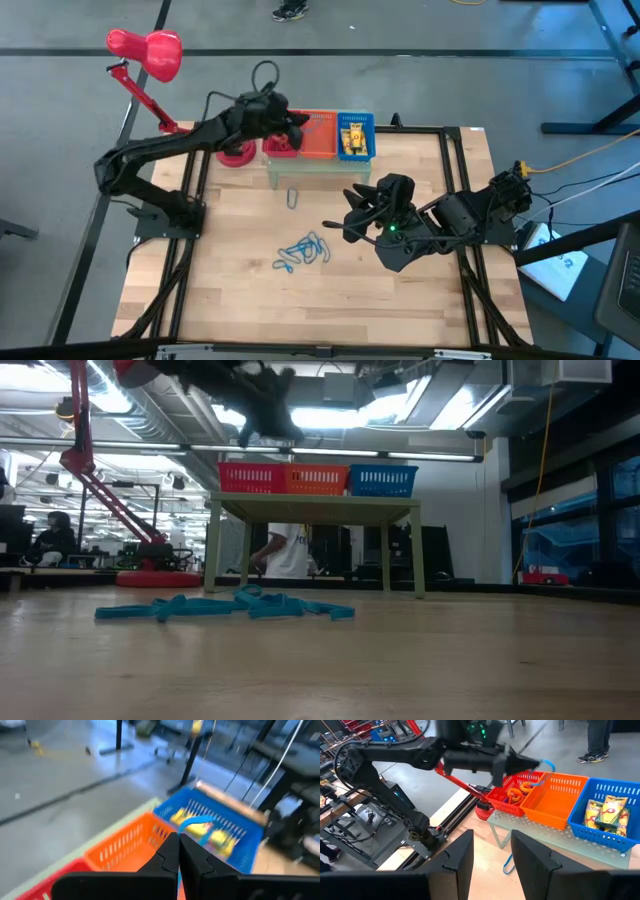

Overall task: Pick & Place Office Desk Supplies
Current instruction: Put the blue rubber band into the orange bin on the shelf

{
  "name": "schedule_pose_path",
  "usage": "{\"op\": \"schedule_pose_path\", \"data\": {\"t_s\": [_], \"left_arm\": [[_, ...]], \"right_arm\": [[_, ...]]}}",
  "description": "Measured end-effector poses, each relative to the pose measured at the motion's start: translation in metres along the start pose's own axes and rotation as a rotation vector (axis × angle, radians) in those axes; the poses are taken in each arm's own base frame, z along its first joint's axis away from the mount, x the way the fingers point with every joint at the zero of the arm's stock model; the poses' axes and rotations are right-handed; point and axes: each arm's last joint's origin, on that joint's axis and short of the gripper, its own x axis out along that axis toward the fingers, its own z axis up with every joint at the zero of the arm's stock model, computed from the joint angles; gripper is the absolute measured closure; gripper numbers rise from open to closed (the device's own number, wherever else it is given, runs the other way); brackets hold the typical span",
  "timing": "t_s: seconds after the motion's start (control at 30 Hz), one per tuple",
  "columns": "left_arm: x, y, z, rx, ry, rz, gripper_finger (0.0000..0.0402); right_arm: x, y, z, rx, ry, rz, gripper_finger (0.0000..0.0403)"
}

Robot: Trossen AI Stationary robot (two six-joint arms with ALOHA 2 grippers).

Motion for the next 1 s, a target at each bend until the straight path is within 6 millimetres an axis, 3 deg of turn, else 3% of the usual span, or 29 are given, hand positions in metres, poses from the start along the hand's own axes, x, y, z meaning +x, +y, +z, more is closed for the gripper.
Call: {"op": "schedule_pose_path", "data": {"t_s": [0.3, 0.8, 1.0], "left_arm": [[0.052, 0.011, -0.012, 0.028, 0.142, 0.021, 0.0400], [0.057, 0.018, -0.017, 0.048, 0.208, 0.042, 0.0399], [0.057, 0.018, -0.016, 0.051, 0.190, 0.034, 0.0379]], "right_arm": [[0.001, 0.000, 0.000, 0.001, -0.001, -0.002, 0.0271], [0.001, 0.000, 0.000, -0.020, 0.000, -0.003, 0.0271], [0.001, 0.000, 0.000, -0.022, 0.000, -0.003, 0.0271]]}}
